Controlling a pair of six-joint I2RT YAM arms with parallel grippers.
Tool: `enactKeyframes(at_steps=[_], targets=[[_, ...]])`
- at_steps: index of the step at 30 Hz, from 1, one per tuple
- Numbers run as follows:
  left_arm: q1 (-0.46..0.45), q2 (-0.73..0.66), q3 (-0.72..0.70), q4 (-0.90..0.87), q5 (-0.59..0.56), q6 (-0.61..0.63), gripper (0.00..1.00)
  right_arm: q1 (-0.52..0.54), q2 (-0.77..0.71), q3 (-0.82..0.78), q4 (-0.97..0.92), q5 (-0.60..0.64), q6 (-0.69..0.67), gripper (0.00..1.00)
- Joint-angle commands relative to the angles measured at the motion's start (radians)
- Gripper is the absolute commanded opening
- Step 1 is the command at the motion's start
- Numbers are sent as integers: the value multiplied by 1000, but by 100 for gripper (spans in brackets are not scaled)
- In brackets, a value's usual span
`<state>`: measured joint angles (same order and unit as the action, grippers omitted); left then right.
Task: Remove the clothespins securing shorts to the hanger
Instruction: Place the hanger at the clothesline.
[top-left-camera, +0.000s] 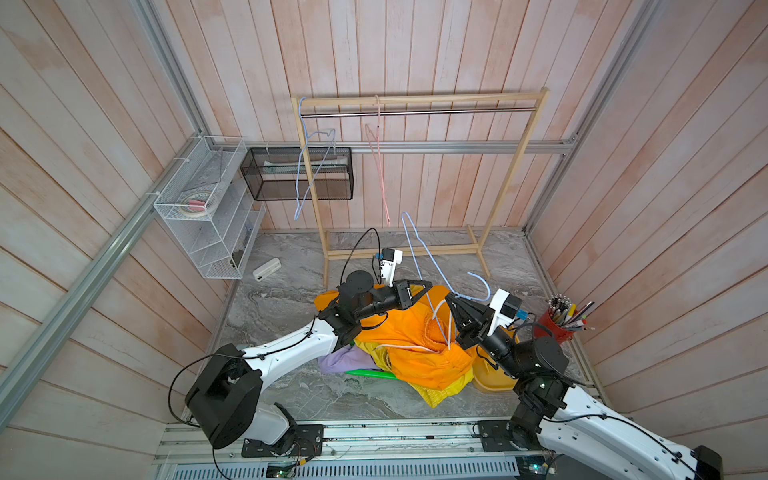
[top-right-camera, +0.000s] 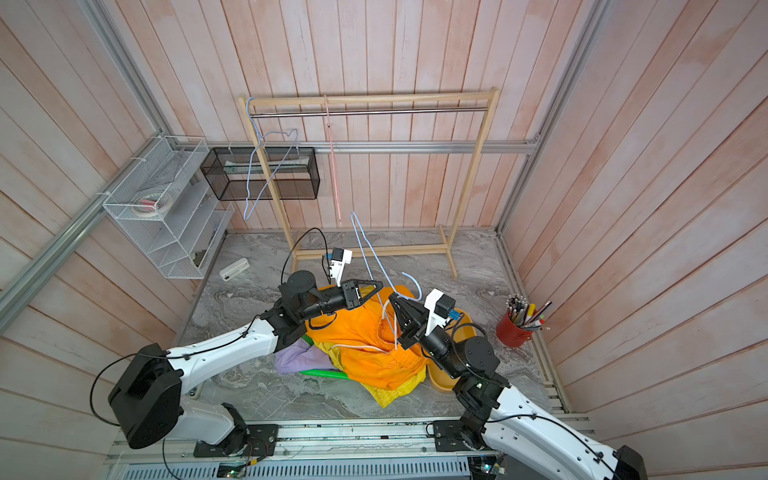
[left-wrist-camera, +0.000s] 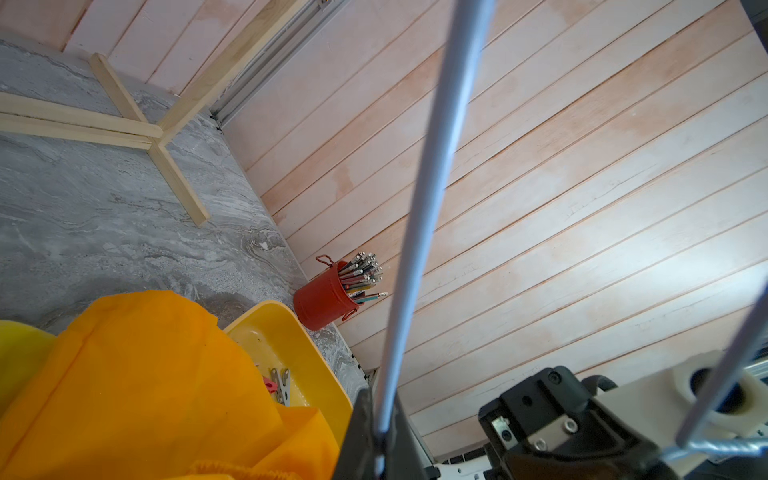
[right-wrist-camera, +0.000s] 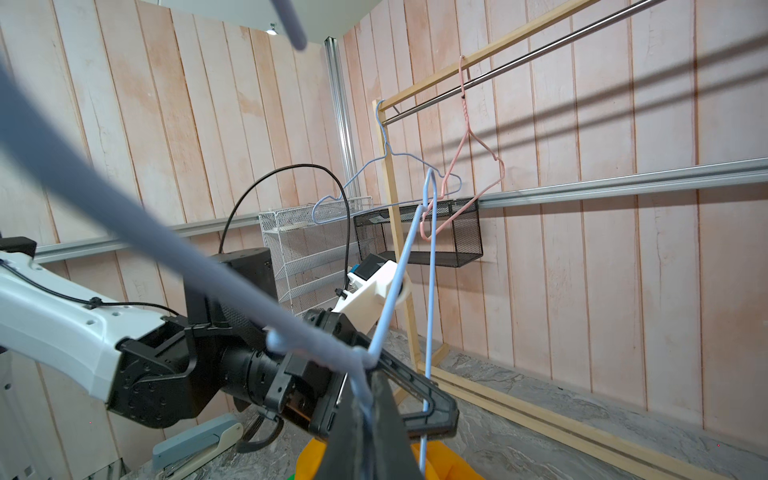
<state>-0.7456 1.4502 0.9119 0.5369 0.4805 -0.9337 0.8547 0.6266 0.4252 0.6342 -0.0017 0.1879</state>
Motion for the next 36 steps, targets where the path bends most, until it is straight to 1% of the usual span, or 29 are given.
enactKeyframes(at_steps=[1, 2, 3, 5, 8, 9, 11, 13, 14, 17, 22, 24, 27, 31, 33, 36], targets=[[12, -6, 30, 77, 14, -65, 0, 0, -7, -8, 28, -16, 7, 7], [12, -11, 31, 77, 12, -66, 0, -2, -8, -10, 26, -15, 10, 16], [12, -17, 32, 75, 8, -65, 0, -1, -9, -12, 22, -17, 12, 22], [15, -35, 36, 56, -15, -50, 0, -1, -12, -14, 6, -27, 20, 40], [26, -62, 50, 1, -55, -16, 0, -1, -35, -23, -21, -39, 37, 65], [30, -70, 49, -9, -67, -8, 0, -1, -47, -27, -33, -41, 44, 69], [45, -87, 57, -36, -88, 5, 0, 0, -78, -35, -65, -46, 53, 81], [61, -97, 76, -81, -105, 19, 0, 0, -111, -44, -94, -40, 57, 90], [69, -101, 87, -104, -113, 29, 0, -1, -129, -45, -115, -35, 60, 92], [100, -113, 105, -125, -106, 36, 0, -1, -183, -44, -185, -32, 66, 97], [143, -142, 140, -198, -99, 66, 0, -2, -276, -18, -322, -62, 70, 98], [151, -153, 149, -220, -102, 77, 0, -2, -288, 5, -388, -58, 68, 98], [160, -163, 149, -228, -96, 75, 0, -1, -264, 33, -470, -45, 56, 97], [161, -168, 145, -230, -95, 70, 0, -1, -166, 59, -513, -57, 42, 90], [161, -168, 144, -231, -89, 66, 0, -1, -118, 70, -522, -30, 37, 85], [162, -174, 121, -202, -78, 44, 0, -2, -84, 63, -495, 1, 13, 74]])
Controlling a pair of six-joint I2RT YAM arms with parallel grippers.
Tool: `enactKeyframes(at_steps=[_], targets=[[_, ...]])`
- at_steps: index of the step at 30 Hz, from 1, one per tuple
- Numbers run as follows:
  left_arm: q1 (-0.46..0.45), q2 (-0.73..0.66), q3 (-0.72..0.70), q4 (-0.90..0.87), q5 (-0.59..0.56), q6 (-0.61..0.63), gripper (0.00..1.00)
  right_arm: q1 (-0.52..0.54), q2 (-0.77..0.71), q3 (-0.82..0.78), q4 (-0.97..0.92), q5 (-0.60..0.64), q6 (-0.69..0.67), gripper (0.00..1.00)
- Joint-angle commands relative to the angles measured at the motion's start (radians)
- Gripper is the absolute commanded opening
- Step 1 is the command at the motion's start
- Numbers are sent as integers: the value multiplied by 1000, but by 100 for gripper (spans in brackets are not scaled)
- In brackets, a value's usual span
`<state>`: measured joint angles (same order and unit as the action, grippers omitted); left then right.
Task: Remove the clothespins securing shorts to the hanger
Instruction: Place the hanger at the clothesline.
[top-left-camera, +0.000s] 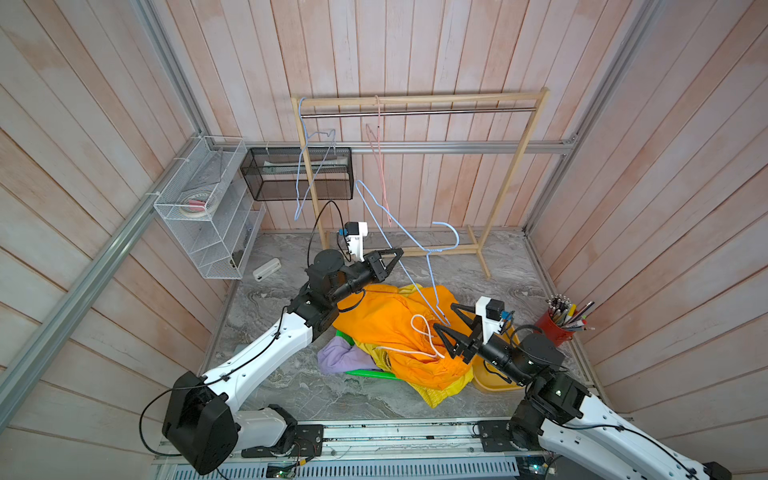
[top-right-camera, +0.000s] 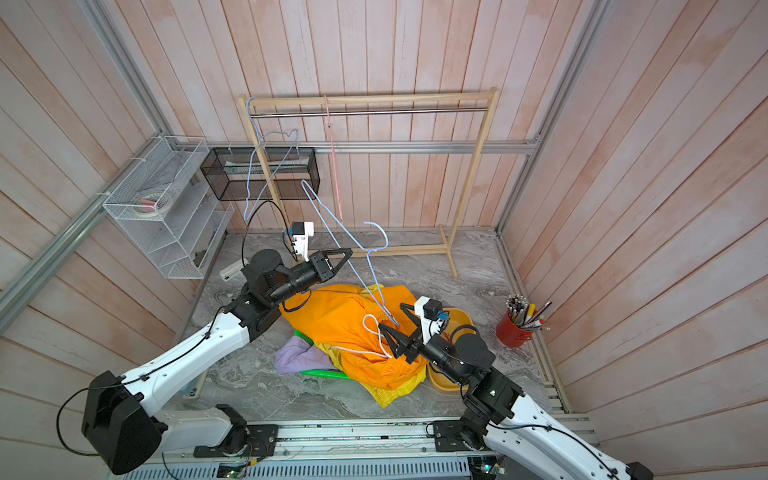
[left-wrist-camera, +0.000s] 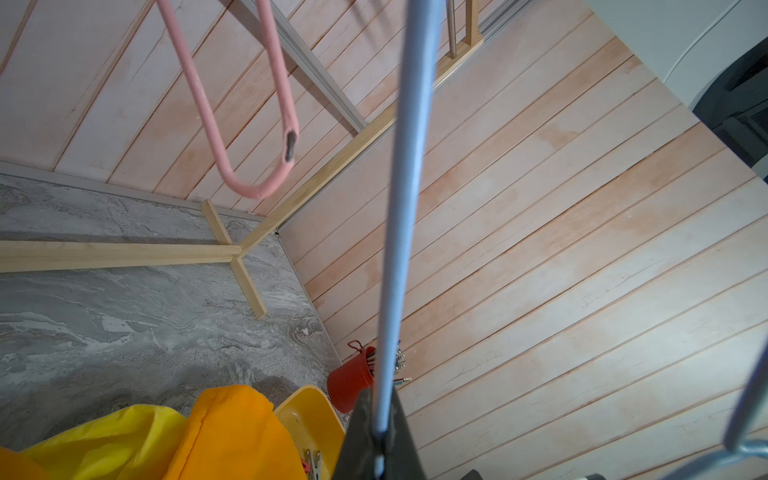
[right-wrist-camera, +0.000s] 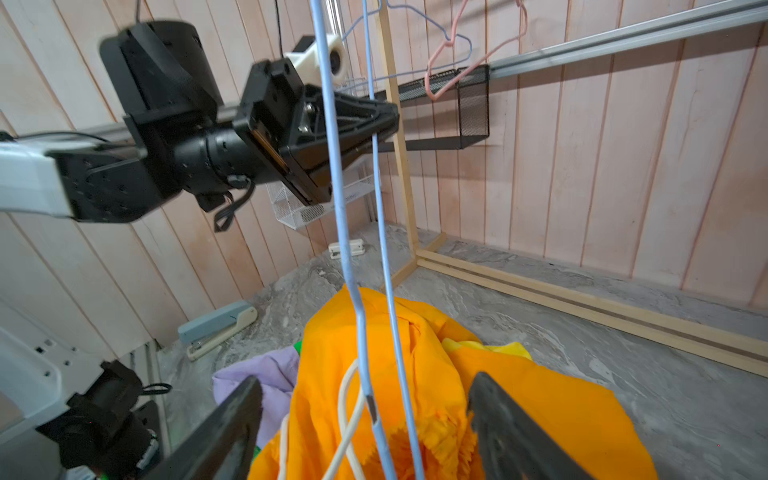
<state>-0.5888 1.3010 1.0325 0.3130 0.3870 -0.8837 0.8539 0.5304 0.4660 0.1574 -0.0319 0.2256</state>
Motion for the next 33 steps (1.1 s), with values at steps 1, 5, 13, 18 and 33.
enactKeyframes(at_steps=[1, 5, 13, 18, 33], targets=[[4, -29, -12, 36, 20, -15, 0, 0, 16, 20, -8, 35, -30, 65], [5, -41, -27, 23, 8, -13, 0, 0, 18, 6, 31, 39, -33, 39], [4, -49, -32, 24, 15, -12, 0, -1, 36, 15, 23, 5, -51, 31], [4, -42, -30, 29, 29, -15, 0, -1, 51, 18, 29, -6, -49, 12], [6, -57, -43, 15, 39, 21, 29, -1, -51, -6, 75, 27, -35, 0]])
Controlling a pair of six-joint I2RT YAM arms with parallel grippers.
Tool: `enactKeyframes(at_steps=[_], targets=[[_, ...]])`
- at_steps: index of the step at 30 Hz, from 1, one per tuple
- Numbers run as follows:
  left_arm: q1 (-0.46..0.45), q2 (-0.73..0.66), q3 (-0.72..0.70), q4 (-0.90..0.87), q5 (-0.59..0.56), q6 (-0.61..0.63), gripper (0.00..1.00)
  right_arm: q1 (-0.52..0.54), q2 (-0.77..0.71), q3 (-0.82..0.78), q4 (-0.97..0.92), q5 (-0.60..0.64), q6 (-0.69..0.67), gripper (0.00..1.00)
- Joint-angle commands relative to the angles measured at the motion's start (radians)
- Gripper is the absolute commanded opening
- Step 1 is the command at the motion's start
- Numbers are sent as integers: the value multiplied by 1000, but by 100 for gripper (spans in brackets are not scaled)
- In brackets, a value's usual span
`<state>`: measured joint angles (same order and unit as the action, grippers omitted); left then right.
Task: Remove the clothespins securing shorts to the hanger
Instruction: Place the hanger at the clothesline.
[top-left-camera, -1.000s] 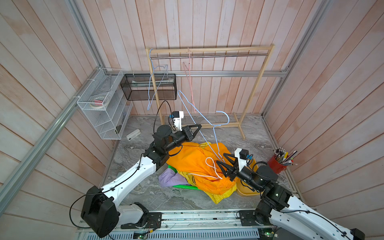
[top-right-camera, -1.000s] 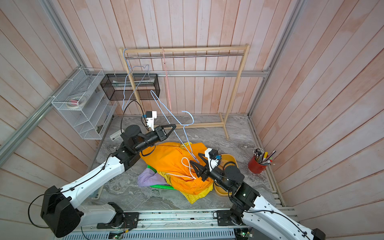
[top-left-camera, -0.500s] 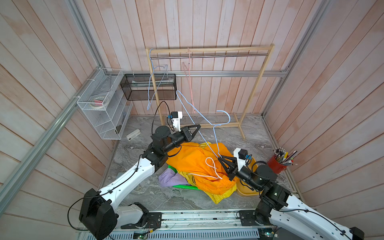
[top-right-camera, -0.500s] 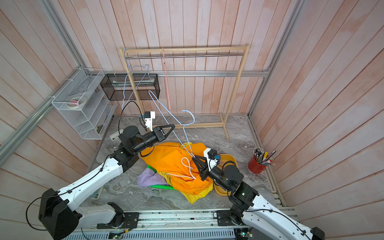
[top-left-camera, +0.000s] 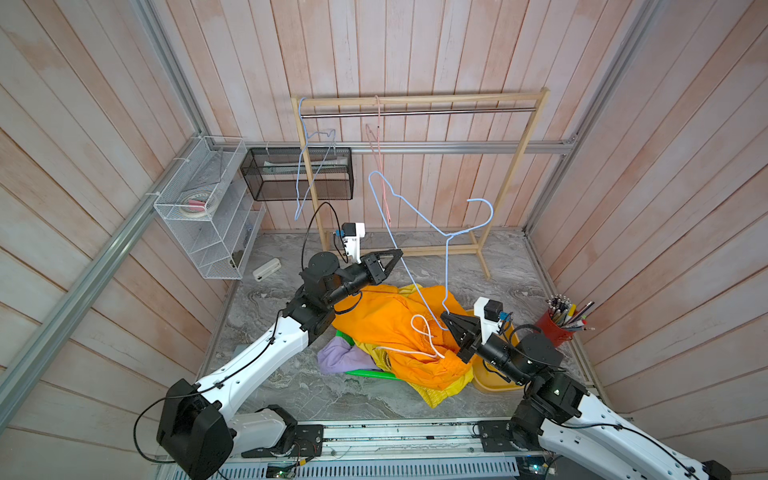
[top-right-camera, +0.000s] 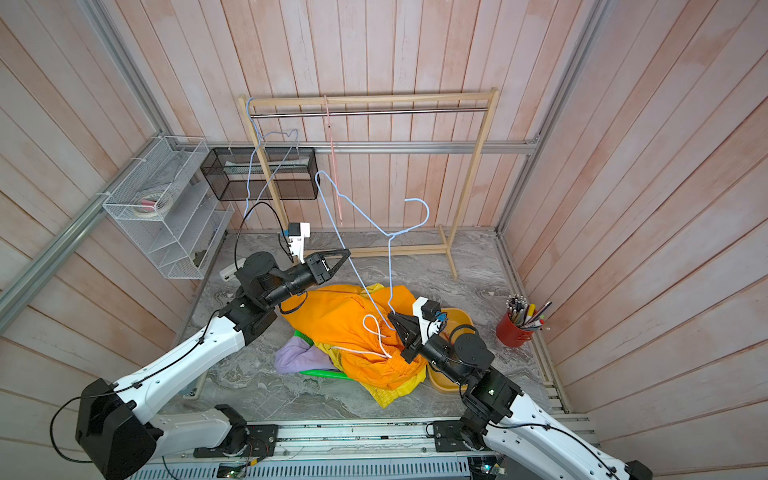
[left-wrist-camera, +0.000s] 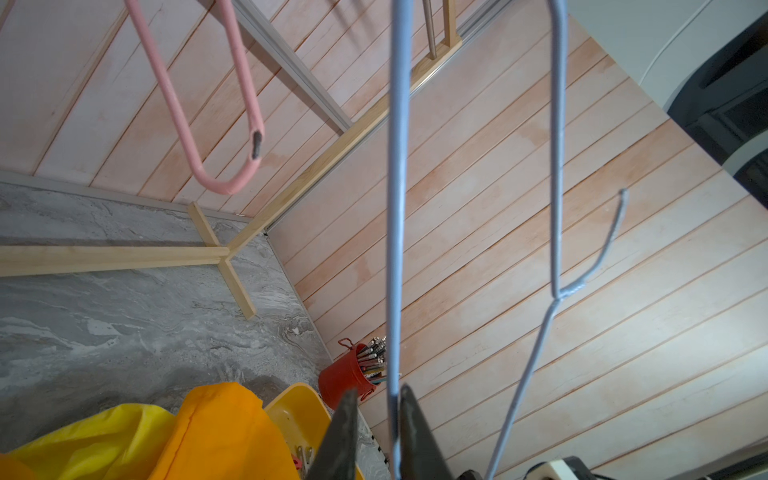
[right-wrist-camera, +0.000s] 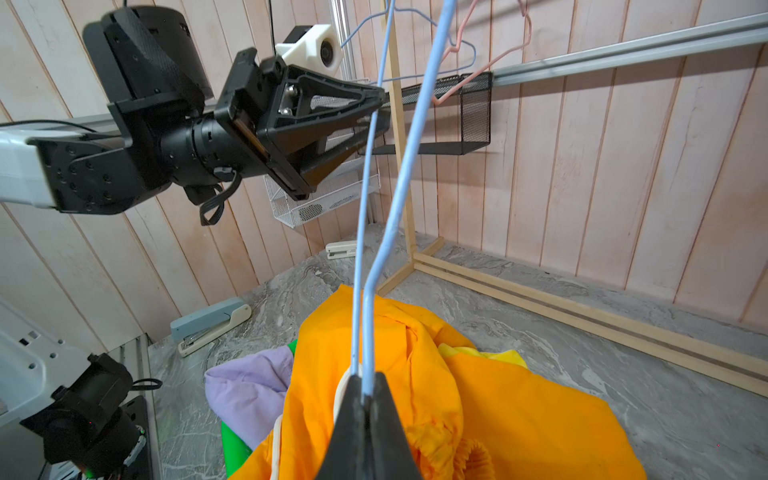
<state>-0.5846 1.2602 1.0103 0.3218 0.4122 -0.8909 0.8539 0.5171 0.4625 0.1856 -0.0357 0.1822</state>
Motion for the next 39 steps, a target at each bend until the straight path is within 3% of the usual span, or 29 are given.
enactKeyframes(at_steps=[1, 2, 6, 7, 8, 18, 25, 32, 39], targets=[[1, -16, -22, 15, 26, 37, 39, 0, -53, -3, 45, 42, 8, 0], [2, -16, -24, 16, 32, 38, 53, 0, -65, -3, 42, 54, 7, 0], [2, -32, -43, 15, 23, 43, 79, -1, -113, 4, 17, 104, 2, 0], [2, -38, -52, 9, 16, 46, 97, -1, -120, 11, 3, 125, 2, 0], [2, -44, -56, 2, 14, 51, 100, 0, -121, 20, -13, 149, 2, 0], [2, -93, -126, -45, 15, 63, 100, -1, -66, 141, -170, 352, -1, 0], [4, -189, -298, 136, 1, 22, 100, -4, 93, 241, -260, 500, 0, 0], [14, -202, -277, -5, 71, 77, 100, -110, 312, 395, -310, 424, 12, 0], [19, -275, -351, -40, 51, 115, 100, -228, 488, 529, -250, 351, -73, 0]])
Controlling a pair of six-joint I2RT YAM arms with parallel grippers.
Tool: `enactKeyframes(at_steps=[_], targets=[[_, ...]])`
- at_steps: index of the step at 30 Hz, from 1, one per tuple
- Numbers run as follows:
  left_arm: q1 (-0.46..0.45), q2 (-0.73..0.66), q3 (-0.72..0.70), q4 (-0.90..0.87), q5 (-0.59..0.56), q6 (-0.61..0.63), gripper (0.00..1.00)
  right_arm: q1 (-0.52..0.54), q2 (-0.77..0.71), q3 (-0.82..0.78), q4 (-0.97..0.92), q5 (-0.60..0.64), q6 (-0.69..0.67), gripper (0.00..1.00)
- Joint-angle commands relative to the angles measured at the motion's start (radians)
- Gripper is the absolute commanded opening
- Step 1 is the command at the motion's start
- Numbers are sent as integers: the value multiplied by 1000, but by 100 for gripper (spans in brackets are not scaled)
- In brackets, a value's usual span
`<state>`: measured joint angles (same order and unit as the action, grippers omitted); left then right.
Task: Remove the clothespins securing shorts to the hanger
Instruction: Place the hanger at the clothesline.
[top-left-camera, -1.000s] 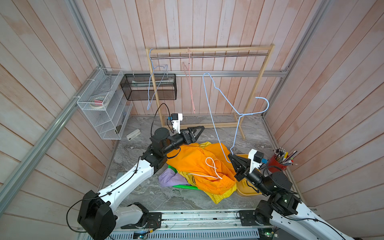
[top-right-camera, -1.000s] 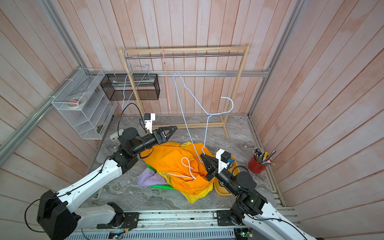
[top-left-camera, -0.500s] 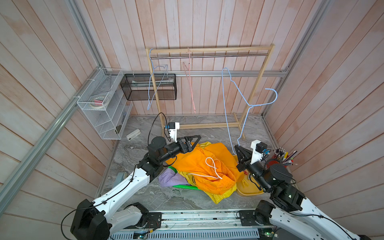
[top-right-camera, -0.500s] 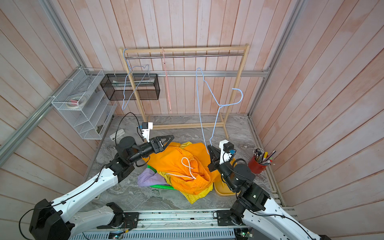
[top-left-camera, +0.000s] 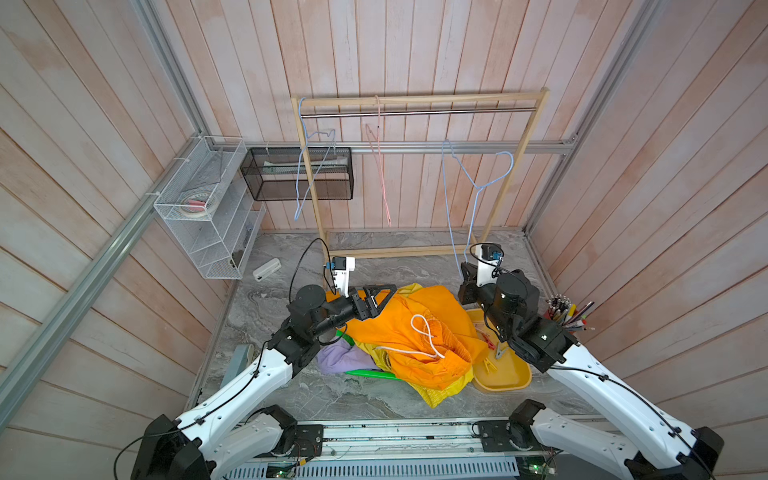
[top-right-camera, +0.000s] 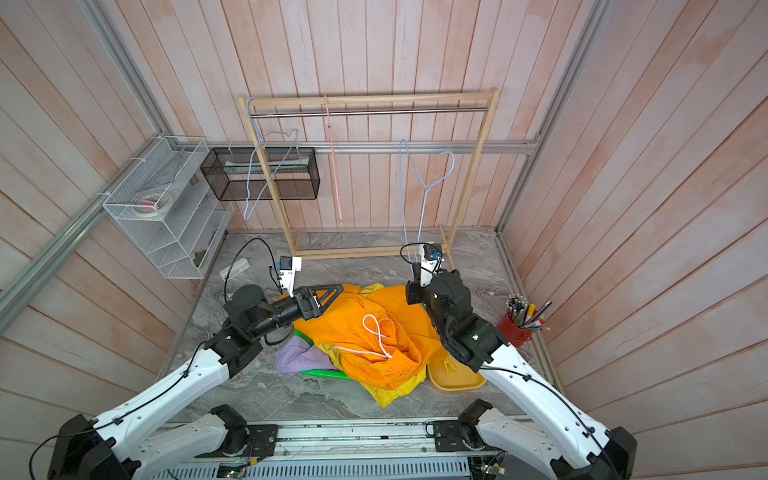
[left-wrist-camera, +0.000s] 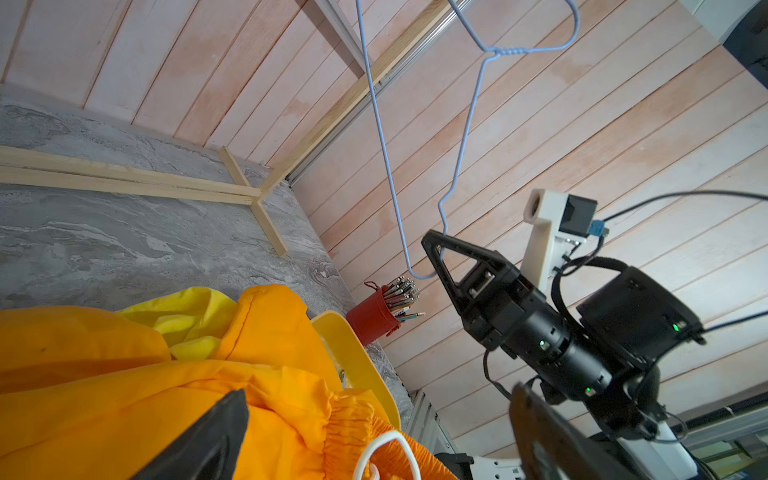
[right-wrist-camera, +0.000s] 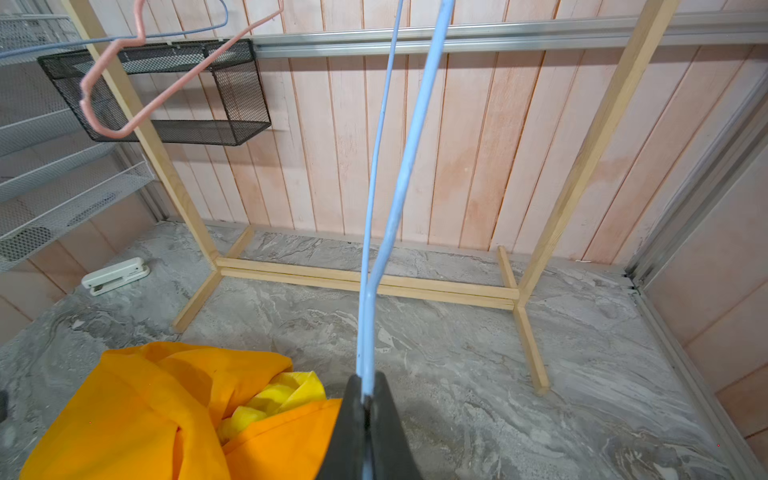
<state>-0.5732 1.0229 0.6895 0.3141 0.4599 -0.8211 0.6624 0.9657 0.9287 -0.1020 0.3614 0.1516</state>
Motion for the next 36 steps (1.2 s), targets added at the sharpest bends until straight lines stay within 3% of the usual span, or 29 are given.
enactKeyframes(at_steps=[1, 14, 36], targets=[[6, -47, -37, -42, -3, 51, 100, -60, 66, 86, 43, -74, -54, 0], [7, -50, -74, -48, 1, 68, 100, -191, 367, 330, 155, -160, -192, 0], [6, 61, -72, 60, 20, 66, 100, -262, 602, 586, 166, -245, -247, 0]])
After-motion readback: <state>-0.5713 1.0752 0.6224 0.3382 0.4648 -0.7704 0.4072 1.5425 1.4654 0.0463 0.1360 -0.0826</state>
